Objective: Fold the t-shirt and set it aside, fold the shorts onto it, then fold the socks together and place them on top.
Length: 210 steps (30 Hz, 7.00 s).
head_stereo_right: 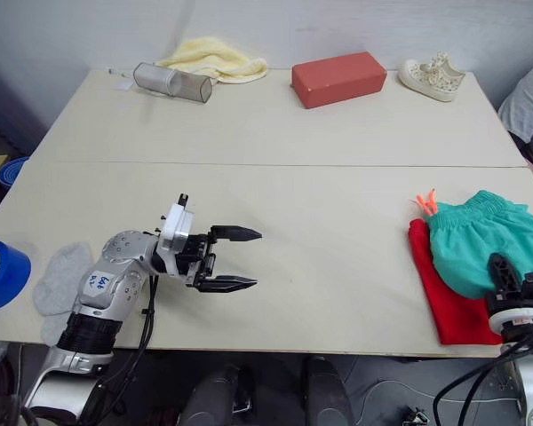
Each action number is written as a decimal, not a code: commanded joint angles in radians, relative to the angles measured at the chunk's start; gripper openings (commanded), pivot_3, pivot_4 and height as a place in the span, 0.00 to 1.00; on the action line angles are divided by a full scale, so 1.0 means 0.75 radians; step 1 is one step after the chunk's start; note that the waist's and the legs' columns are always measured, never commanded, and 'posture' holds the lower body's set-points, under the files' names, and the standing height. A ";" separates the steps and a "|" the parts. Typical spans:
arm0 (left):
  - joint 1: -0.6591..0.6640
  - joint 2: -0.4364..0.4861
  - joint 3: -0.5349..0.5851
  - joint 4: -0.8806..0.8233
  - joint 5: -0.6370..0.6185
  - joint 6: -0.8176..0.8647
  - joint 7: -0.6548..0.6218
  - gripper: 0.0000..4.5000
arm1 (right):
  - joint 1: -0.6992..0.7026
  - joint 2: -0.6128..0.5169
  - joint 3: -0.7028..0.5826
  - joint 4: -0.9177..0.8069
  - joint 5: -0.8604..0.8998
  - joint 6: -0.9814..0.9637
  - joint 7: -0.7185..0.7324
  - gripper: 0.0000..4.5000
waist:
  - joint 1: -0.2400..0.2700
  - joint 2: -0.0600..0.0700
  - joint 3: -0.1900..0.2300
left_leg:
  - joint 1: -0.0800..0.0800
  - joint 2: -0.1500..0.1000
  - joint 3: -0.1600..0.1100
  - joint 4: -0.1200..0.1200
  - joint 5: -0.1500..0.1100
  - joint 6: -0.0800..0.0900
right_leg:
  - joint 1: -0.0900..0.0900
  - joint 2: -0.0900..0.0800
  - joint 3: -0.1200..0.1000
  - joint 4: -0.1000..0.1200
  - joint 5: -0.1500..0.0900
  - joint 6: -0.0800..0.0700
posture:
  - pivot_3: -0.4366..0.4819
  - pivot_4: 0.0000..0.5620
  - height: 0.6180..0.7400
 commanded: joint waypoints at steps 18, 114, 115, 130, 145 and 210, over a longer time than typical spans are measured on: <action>-0.005 0.010 0.003 -0.023 -0.002 -0.035 -0.005 1.00 | -0.016 -0.387 -0.333 -0.044 0.490 -0.134 0.001 0.00 | -0.008 -0.001 0.000 | 0.000 -0.001 -0.001 -0.001 0.000 -0.001 | 0.000 0.001 -0.001 0.001 -0.001 -0.002 | 0.48 0.27 1.00; 1.252 0.147 1.282 -0.294 -0.052 -0.144 0.435 1.00 | 0.063 -0.435 0.797 -0.026 -1.417 -1.173 1.778 0.97 | 0.017 -0.021 -0.001 | 0.023 0.013 -0.001 0.008 -0.015 -0.010 | 0.020 -0.002 -0.008 0.003 -0.011 -0.016 | 0.48 0.27 1.00; 1.299 0.110 1.333 -0.258 -0.055 -0.157 0.464 1.00 | 0.065 -0.434 0.814 -0.016 -1.421 -1.187 1.797 0.97 | 0.014 -0.021 -0.002 | 0.023 0.014 -0.001 0.008 -0.016 -0.011 | 0.020 -0.002 -0.008 0.003 -0.011 -0.017 | 0.48 0.27 1.00; 1.328 0.305 1.496 -0.225 -0.622 0.761 0.966 1.00 | -0.006 -0.477 0.944 -0.147 -1.352 -1.146 1.886 0.97 | 0.023 -0.040 -0.013 | 0.028 0.017 -0.003 0.006 -0.021 -0.020 | 0.021 -0.005 -0.009 0.005 -0.026 -0.044 | 0.48 0.27 1.00; 0.904 0.614 1.137 0.105 -0.567 1.329 1.107 1.00 | -0.051 -0.481 0.926 -0.104 -1.368 -1.142 1.833 0.97 | -0.012 -0.018 -0.014 | 0.043 0.016 0.000 -0.011 -0.018 -0.033 | 0.024 -0.006 -0.007 0.009 -0.027 -0.044 | 0.48 0.27 1.00; -0.062 0.422 0.136 0.238 0.082 0.230 0.288 0.73 | 0.121 -0.475 1.095 -0.608 -1.059 -0.018 0.876 1.00 | 0.042 -0.023 -0.004 | 0.015 0.005 -0.002 -0.012 -0.015 -0.022 | 0.007 -0.019 -0.011 -0.002 -0.027 -0.042 | 0.48 0.27 1.00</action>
